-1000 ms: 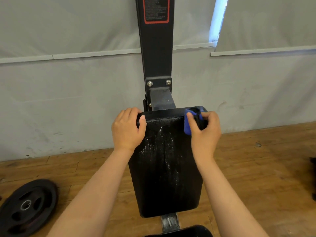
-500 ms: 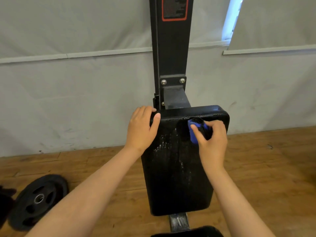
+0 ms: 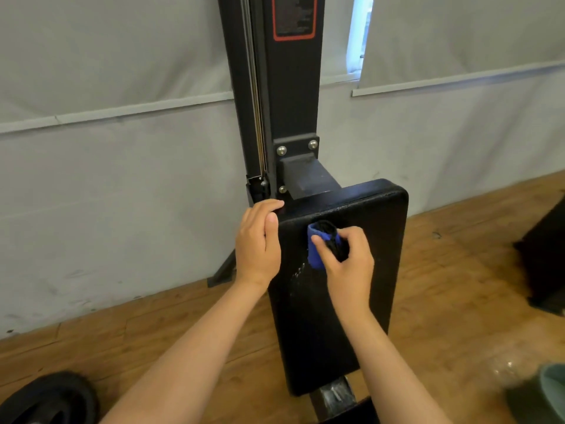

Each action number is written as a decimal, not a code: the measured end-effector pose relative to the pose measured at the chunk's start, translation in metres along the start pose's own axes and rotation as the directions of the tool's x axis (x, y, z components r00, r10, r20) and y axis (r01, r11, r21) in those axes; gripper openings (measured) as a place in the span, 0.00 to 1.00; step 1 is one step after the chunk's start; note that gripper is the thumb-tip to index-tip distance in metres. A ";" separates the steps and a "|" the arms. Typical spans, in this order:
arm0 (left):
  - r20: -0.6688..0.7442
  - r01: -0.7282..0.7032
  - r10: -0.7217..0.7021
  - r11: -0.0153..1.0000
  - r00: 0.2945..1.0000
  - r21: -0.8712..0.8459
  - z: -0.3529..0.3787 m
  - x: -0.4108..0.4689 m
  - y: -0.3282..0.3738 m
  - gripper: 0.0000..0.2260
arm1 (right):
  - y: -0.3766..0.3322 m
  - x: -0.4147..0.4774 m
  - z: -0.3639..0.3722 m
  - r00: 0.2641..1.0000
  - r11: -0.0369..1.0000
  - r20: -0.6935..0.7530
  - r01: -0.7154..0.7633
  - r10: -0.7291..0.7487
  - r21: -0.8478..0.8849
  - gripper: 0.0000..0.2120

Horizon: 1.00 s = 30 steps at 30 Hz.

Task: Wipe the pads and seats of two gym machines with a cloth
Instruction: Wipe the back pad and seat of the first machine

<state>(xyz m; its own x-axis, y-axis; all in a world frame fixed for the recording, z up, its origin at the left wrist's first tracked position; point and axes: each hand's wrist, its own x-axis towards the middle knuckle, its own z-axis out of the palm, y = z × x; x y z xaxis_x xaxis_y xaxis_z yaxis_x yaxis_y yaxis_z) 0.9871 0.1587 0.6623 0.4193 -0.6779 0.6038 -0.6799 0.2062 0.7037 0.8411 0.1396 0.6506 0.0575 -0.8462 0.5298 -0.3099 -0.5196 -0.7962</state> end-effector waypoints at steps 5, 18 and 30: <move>0.025 -0.007 0.007 1.000 1.000 0.022 -0.001 -0.001 -0.003 0.20 | 0.001 0.020 -0.012 0.984 0.997 -0.159 -0.074 0.078 0.034 0.10; 0.232 -0.050 0.053 0.999 0.971 -0.017 -0.017 0.004 -0.006 0.21 | -0.024 -0.019 0.030 0.996 0.996 -0.080 -0.043 0.050 0.076 0.09; 0.607 -0.151 0.099 0.988 0.789 0.035 -0.067 0.022 -0.018 0.21 | -0.043 -0.014 0.039 0.973 0.981 -0.182 -0.116 0.143 0.155 0.09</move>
<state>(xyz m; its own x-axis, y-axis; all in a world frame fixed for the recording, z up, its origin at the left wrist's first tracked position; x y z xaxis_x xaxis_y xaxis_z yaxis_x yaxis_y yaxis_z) 1.0486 0.1870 0.6885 -0.1016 -0.9424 0.3186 -0.7558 0.2814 0.5912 0.8902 0.1689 0.6661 -0.1610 -0.8761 0.4545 -0.1641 -0.4304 -0.8876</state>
